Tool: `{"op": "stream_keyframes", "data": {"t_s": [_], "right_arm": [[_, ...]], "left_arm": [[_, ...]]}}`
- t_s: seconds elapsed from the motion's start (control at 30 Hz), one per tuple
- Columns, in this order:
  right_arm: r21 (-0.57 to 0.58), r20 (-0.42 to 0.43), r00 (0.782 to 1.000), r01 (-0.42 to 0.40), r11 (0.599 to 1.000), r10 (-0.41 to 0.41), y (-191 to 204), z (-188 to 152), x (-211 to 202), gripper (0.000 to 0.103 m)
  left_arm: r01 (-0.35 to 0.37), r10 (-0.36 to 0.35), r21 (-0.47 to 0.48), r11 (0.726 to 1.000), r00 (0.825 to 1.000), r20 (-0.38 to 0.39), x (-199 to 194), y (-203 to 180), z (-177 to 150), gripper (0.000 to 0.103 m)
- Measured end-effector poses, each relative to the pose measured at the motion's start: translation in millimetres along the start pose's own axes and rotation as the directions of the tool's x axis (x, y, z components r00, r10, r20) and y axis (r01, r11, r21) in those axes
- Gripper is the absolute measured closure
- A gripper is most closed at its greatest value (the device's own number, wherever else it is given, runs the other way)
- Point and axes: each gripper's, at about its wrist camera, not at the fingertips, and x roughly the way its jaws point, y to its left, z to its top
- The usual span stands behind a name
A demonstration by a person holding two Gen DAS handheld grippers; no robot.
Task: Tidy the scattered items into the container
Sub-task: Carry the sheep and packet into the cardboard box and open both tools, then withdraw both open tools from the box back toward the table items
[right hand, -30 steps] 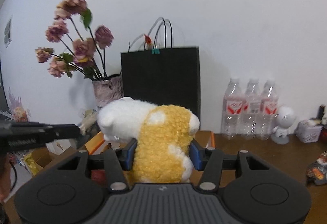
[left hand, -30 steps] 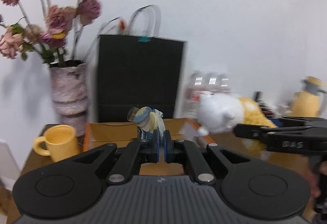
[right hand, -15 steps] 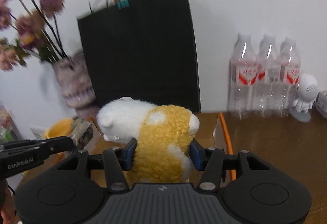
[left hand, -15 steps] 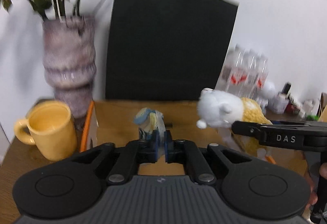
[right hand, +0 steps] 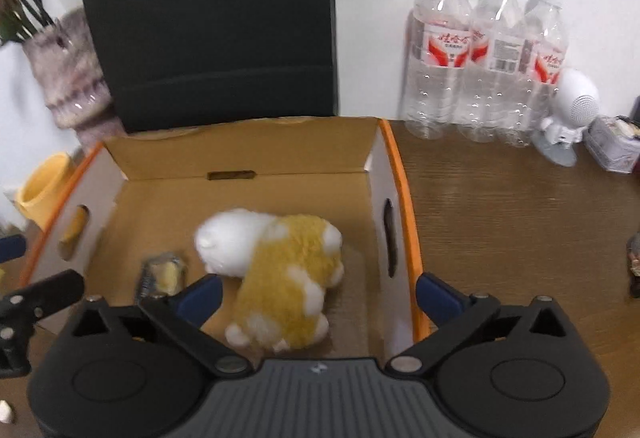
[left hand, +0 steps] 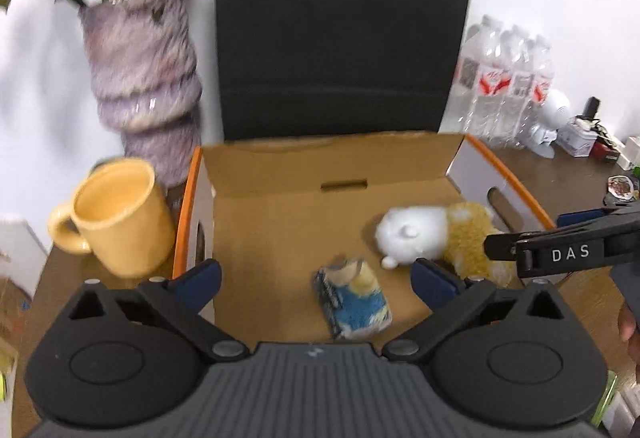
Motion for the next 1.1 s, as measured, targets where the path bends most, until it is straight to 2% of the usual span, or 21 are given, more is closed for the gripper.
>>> {"op": "stream_keyframes", "data": {"t_s": [0.13,0.27,0.57,0.63,0.7,0.8,0.9,0.97,1.03,1.1], "right_arm": [[-0.03,-0.058,0.998,0.026,0.999,-0.027,5.0,4.6,-2.6,0.0],[-0.03,-0.054,0.998,-0.025,0.999,0.023,4.2,2.4,-16.1,0.0],[-0.064,-0.067,0.997,-0.043,0.997,0.039,12.9,0.3,-26.3,0.0],[-0.071,-0.07,0.997,-0.047,0.996,0.042,14.9,-0.1,-28.6,0.0],[-0.076,-0.048,0.998,-0.046,0.996,0.042,15.7,-0.5,-38.9,0.0],[-0.075,0.06,0.998,-0.028,0.997,0.032,14.6,-2.5,-81.6,0.0],[-0.039,0.23,0.972,-0.041,0.998,0.049,8.7,-17.8,-143.9,0.0],[-0.039,0.337,0.934,-0.111,0.993,0.118,3.9,-36.1,-183.3,0.0],[-0.074,0.382,0.902,-0.189,0.979,0.203,1.8,-52.7,-207.8,0.0],[-0.106,0.392,0.884,-0.232,0.967,0.255,2.2,-69.0,-226.0,0.0]], "left_arm": [[-0.017,0.015,-0.038,0.999,0.999,-0.043,3.7,7.0,0.2,0.0],[-0.034,0.033,-0.041,0.999,0.999,-0.042,-0.7,8.0,0.2,0.0],[-0.085,0.085,0.008,0.996,0.993,-0.078,-5.9,-1.3,1.5,0.0],[-0.111,0.112,0.02,0.994,0.992,-0.058,-16.4,-4.4,3.6,0.0],[-0.135,0.135,0.03,0.99,0.991,-0.006,-38.3,-9.3,5.4,0.0],[-0.137,0.135,0.015,0.99,0.985,0.105,-84.3,-14.1,3.8,0.0],[-0.078,0.076,-0.005,0.997,0.967,0.245,-137.3,-14.3,-8.4,0.0],[-0.058,0.056,-0.005,0.998,0.947,0.315,-163.9,-15.0,-20.8,0.0],[-0.075,0.068,0.008,0.997,0.938,0.341,-180.4,-17.7,-36.3,0.0],[-0.102,0.087,0.026,0.994,0.931,0.354,-193.8,-21.0,-52.3,0.0]]}}
